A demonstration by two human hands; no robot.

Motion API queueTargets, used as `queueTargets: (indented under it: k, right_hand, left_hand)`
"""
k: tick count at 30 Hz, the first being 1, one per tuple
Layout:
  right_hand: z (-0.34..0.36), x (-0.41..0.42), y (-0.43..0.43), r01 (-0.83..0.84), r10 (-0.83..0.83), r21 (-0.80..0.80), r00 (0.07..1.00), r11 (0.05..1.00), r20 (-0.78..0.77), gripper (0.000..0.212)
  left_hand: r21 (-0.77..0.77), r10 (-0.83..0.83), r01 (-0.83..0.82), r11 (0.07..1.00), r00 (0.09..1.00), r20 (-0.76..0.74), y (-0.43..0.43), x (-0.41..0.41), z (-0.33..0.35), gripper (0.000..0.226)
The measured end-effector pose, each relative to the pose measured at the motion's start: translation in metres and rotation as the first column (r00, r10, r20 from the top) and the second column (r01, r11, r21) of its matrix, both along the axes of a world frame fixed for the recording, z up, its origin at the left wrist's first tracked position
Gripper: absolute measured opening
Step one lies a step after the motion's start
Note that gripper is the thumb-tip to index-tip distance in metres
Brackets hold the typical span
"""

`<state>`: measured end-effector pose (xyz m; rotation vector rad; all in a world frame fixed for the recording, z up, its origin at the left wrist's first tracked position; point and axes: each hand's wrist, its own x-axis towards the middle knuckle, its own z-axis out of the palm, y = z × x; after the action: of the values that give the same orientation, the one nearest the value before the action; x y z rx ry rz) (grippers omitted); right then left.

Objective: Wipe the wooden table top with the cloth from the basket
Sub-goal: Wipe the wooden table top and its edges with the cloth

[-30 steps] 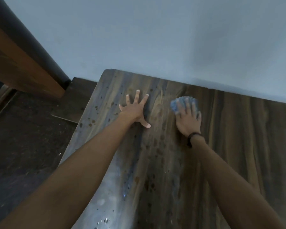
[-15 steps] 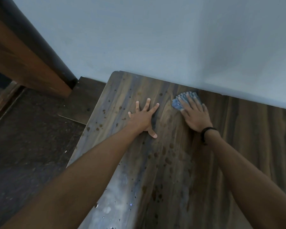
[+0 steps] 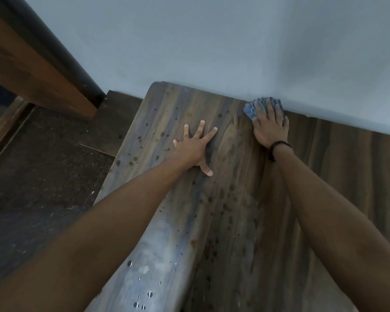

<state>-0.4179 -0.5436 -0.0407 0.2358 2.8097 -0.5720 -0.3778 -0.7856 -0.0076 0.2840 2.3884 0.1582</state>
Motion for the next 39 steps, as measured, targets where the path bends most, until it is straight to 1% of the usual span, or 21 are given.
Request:
queueTargets:
  k: [4, 5, 6, 9, 10, 13, 16, 18, 20, 22, 24, 25, 27, 29, 30, 31, 33, 34, 35, 36, 39]
  right_hand:
    - [-0.010, 0.058, -0.018, -0.178, 0.181, 0.044, 0.980, 0.983, -0.081, 0.052]
    - [-0.012, 0.072, -0.012, -0.189, 0.194, 0.053, 0.977, 0.980, -0.089, 0.052]
    - [-0.012, 0.079, -0.006, -0.164, 0.168, 0.050, 0.982, 0.985, -0.084, 0.051]
    - [-0.010, 0.086, -0.008, -0.005, 0.004, -0.010, 0.999, 1.000, -0.048, 0.052]
    - [-0.010, 0.097, -0.016, 0.001, -0.002, -0.010, 0.999, 1.000, -0.055, 0.052]
    - [-0.014, 0.174, -0.043, -0.133, 0.139, 0.050, 0.983, 0.990, -0.122, 0.054]
    - [-0.014, 0.259, -0.045, -0.225, 0.234, 0.092, 0.967, 0.970, -0.100, 0.054]
    - [-0.017, 0.268, -0.034, -0.263, 0.272, 0.121, 0.960, 0.957, -0.070, 0.053]
    - [-0.017, 0.238, -0.025, -0.232, 0.245, 0.133, 0.965, 0.963, -0.091, 0.052]
    - [-0.013, 0.204, -0.021, -0.113, 0.118, 0.074, 0.990, 0.991, -0.072, 0.052]
    - [-0.012, 0.202, -0.032, -0.018, 0.021, 0.049, 0.998, 0.999, -0.055, 0.053]
    - [-0.012, 0.217, -0.042, -0.015, 0.019, 0.059, 0.998, 0.998, -0.063, 0.053]
    - [-0.012, 0.266, -0.055, -0.142, 0.151, 0.107, 0.985, 0.984, -0.087, 0.054]
    - [-0.010, 0.297, -0.045, -0.258, 0.267, 0.119, 0.961, 0.959, -0.070, 0.053]
    - [-0.010, 0.297, -0.036, -0.248, 0.256, 0.115, 0.965, 0.962, -0.056, 0.053]
    - [-0.009, 0.287, -0.028, -0.179, 0.185, 0.101, 0.982, 0.979, -0.049, 0.053]
    - [-0.007, 0.267, -0.023, 0.043, -0.041, 0.050, 0.999, 0.998, -0.028, 0.053]
    - [-0.007, 0.268, -0.030, 0.115, -0.114, 0.037, 0.993, 0.993, -0.028, 0.053]
    - [-0.008, 0.278, -0.043, 0.137, -0.136, 0.041, 0.990, 0.990, -0.032, 0.054]
    - [-0.008, 0.296, -0.056, 0.102, -0.100, 0.054, 0.994, 0.993, -0.037, 0.055]
    - [-0.007, 0.356, -0.065, -0.145, 0.148, 0.086, 0.989, 0.986, -0.028, 0.054]
  left_hand:
    - [-0.016, 0.003, -0.003, 1.000, 1.000, -0.007, 0.000, 0.001, 0.000, 0.147]
    - [-0.021, 0.003, -0.003, 1.000, 1.000, -0.005, 0.001, 0.000, 0.000, 0.147]
    - [-0.025, 0.001, -0.001, 1.000, 1.000, -0.001, 0.002, 0.000, 0.001, 0.147]
    - [-0.039, -0.002, 0.002, 0.999, 1.000, -0.001, 0.003, 0.000, 0.002, 0.147]
    - [-0.043, -0.002, 0.002, 0.999, 1.000, 0.000, 0.003, 0.002, 0.003, 0.147]
    - [-0.008, 0.004, -0.004, 1.000, 1.000, -0.001, 0.000, 0.008, 0.005, 0.143]
    - [0.057, 0.038, -0.034, 0.998, 0.997, -0.063, -0.005, 0.026, 0.006, 0.136]
    - [0.072, 0.064, -0.057, 0.996, 0.994, -0.094, -0.008, 0.052, 0.007, 0.135]
    - [0.059, 0.056, -0.052, 0.997, 0.997, -0.059, -0.009, 0.080, 0.010, 0.137]
    - [0.043, 0.038, -0.038, 0.998, 0.999, 0.007, -0.008, 0.102, 0.009, 0.138]
    - [0.043, 0.042, -0.045, 0.998, 0.997, 0.059, -0.007, 0.114, 0.003, 0.139]
    - [0.046, 0.046, -0.049, 0.998, 0.996, 0.072, -0.007, 0.116, 0.000, 0.140]
    - [0.044, 0.051, -0.055, 0.998, 0.996, 0.078, -0.005, 0.116, -0.003, 0.142]
    - [0.035, 0.062, -0.065, 0.997, 0.994, 0.090, -0.003, 0.113, -0.001, 0.143]
    - [0.037, 0.060, -0.064, 0.997, 0.994, 0.094, -0.003, 0.115, 0.001, 0.143]
    - [0.040, 0.061, -0.065, 0.997, 0.994, 0.094, -0.003, 0.115, 0.002, 0.142]
    - [0.044, 0.060, -0.065, 0.997, 0.994, 0.091, -0.005, 0.118, 0.005, 0.140]
    - [0.049, 0.054, -0.058, 0.997, 0.995, 0.081, -0.007, 0.124, 0.006, 0.140]
    - [0.054, 0.045, -0.049, 0.997, 0.996, 0.072, -0.010, 0.133, 0.007, 0.140]
    - [0.055, 0.038, -0.042, 0.998, 0.997, 0.074, -0.013, 0.144, 0.007, 0.141]
    - [0.029, 0.005, -0.008, 1.000, 0.993, 0.116, -0.024, 0.181, 0.003, 0.142]
